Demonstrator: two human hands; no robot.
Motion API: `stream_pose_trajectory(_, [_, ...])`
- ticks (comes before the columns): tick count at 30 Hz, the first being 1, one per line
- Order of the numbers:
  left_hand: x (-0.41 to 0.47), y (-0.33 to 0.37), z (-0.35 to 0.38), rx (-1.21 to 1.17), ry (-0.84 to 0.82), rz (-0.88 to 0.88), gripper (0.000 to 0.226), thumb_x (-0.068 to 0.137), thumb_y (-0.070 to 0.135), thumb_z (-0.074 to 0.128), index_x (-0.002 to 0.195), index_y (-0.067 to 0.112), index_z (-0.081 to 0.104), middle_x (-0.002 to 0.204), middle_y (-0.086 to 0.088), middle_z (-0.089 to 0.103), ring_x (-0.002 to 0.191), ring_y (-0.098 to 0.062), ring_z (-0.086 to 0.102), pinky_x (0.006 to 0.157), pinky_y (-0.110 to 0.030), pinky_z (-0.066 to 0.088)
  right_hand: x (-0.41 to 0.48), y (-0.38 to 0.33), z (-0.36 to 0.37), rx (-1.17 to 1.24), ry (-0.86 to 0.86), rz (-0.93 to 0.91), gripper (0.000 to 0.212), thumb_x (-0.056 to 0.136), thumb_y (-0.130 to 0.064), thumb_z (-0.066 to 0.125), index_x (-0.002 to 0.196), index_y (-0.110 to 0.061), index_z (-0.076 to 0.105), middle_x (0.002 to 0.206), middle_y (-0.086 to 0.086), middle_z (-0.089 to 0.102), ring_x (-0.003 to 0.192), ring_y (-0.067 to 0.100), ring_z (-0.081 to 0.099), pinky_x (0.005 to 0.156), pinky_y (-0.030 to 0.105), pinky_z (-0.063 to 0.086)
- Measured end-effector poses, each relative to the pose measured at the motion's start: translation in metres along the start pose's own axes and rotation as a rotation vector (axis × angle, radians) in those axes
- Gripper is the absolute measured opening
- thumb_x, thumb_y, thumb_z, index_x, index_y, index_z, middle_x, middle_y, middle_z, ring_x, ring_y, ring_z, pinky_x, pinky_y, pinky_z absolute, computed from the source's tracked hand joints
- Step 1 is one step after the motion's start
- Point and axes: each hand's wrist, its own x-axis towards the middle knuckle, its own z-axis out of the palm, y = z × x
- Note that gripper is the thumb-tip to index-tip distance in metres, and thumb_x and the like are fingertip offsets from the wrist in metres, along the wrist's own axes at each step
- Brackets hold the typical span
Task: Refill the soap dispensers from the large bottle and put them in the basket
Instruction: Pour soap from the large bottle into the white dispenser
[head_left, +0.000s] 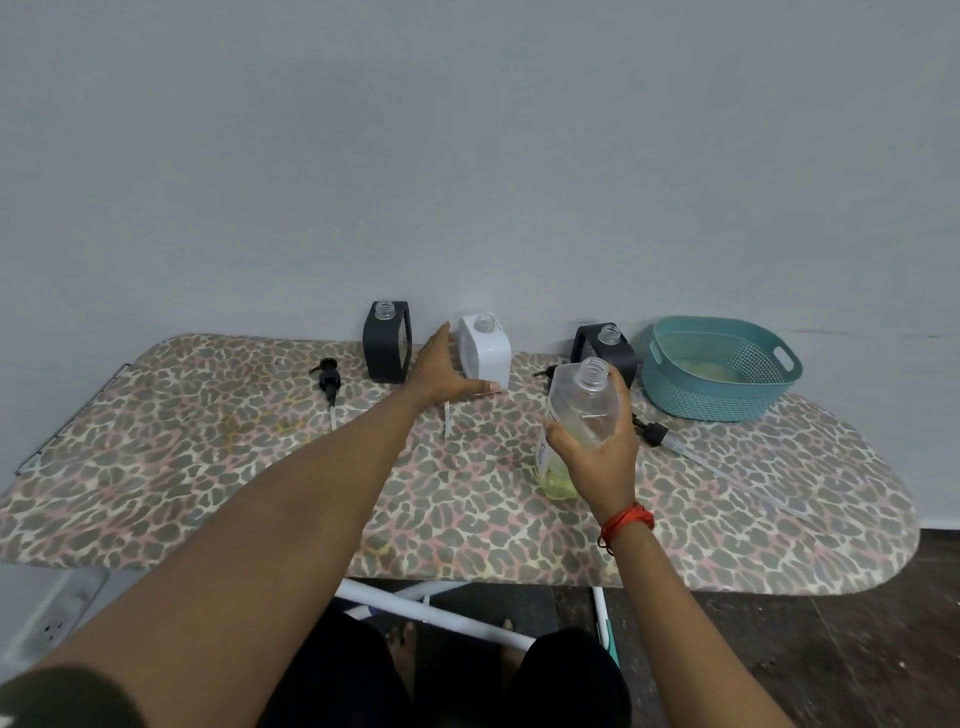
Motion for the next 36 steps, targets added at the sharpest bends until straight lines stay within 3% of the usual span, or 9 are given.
stream_pose_trajectory(3, [-0.004,0.000,0.002,-0.014,0.041,0.041,0.119,0.053,0.039,0.101,0.150,0.014,0.036,0.148,-0.004,0.047,0.129,-0.020,0.051,0.094,-0.030,0.045,0.000,0.000,0.000,0.005,0.000,0.001,0.092,0.077,0.000,0.081,0.136,-0.052,0.032,0.133,-0.039,0.038,0.119,-0.030,0.038,0.096,-0.001,0.036])
stream_pose_trajectory(7, [-0.016,0.004,0.000,0.002,0.073,0.069,0.117,0.052,0.044,0.100,0.147,0.018,0.037,0.141,-0.001,0.043,0.127,-0.020,0.048,0.103,-0.040,0.047,-0.003,-0.004,-0.001,0.001,0.003,0.009,0.093,0.075,-0.008,0.082,0.135,-0.060,0.034,0.138,-0.032,0.044,0.128,-0.017,0.043,0.106,0.019,0.041])
stream_pose_trajectory(10, [-0.030,0.018,-0.004,0.000,0.130,0.119,0.114,0.051,0.050,0.097,0.145,0.018,0.041,0.139,-0.001,0.040,0.127,-0.021,0.047,0.107,-0.044,0.046,-0.003,-0.006,-0.001,0.003,-0.013,0.014,0.089,0.075,-0.013,0.082,0.140,-0.053,0.035,0.144,-0.022,0.045,0.136,0.004,0.045,0.112,0.038,0.043])
stream_pose_trajectory(16, [-0.087,0.018,-0.025,-0.118,0.180,0.153,0.108,0.054,0.047,0.096,0.140,0.021,0.037,0.137,0.001,0.043,0.123,-0.020,0.050,0.098,-0.041,0.049,-0.004,-0.008,-0.003,-0.003,-0.028,0.012,0.090,0.072,-0.028,0.081,0.149,-0.039,0.035,0.153,-0.008,0.044,0.138,0.013,0.045,0.112,0.046,0.044])
stream_pose_trajectory(19, [-0.124,-0.003,-0.031,-0.162,0.148,0.161,0.107,0.060,0.031,0.098,0.145,0.023,0.034,0.141,0.001,0.046,0.124,-0.017,0.051,0.098,-0.039,0.049,-0.004,-0.009,-0.003,-0.014,-0.037,0.010,0.093,0.076,-0.021,0.084,0.154,-0.028,0.034,0.151,-0.001,0.047,0.133,0.014,0.049,0.110,0.043,0.046])
stream_pose_trajectory(23, [-0.155,-0.028,-0.026,-0.131,0.104,0.217,0.104,0.064,0.014,0.096,0.142,0.040,0.033,0.137,0.027,0.040,0.120,0.014,0.045,0.095,-0.013,0.040,-0.005,-0.010,-0.004,-0.024,-0.054,0.020,0.095,0.077,-0.029,0.087,0.155,-0.029,0.032,0.154,-0.001,0.044,0.129,0.010,0.048,0.100,0.019,0.046])
stream_pose_trajectory(30, [-0.158,-0.035,-0.009,-0.127,0.104,0.190,0.115,0.056,0.051,0.092,0.151,0.027,0.032,0.145,0.005,0.042,0.132,-0.014,0.045,0.106,-0.039,0.044,0.000,-0.017,-0.001,-0.059,-0.099,0.011,0.096,0.074,-0.035,0.089,0.153,-0.030,0.035,0.146,-0.008,0.051,0.126,0.005,0.051,0.097,0.013,0.043])
stream_pose_trajectory(32, [-0.159,-0.038,-0.005,-0.130,0.117,0.189,0.113,0.056,0.051,0.093,0.150,0.029,0.034,0.143,0.006,0.045,0.130,-0.013,0.048,0.105,-0.041,0.046,0.003,-0.019,-0.001,-0.075,-0.120,0.011,0.092,0.074,-0.028,0.089,0.150,-0.033,0.038,0.143,-0.008,0.054,0.124,0.003,0.055,0.100,0.020,0.046])
stream_pose_trajectory(36, [-0.157,-0.044,-0.006,-0.175,0.110,0.173,0.109,0.055,0.045,0.094,0.146,0.031,0.036,0.142,0.005,0.047,0.129,-0.012,0.050,0.102,-0.037,0.047,0.014,-0.023,-0.005,-0.207,-0.136,-0.037,0.084,0.073,-0.018,0.088,0.143,-0.031,0.043,0.132,-0.016,0.054,0.110,-0.020,0.051,0.086,0.001,0.039])
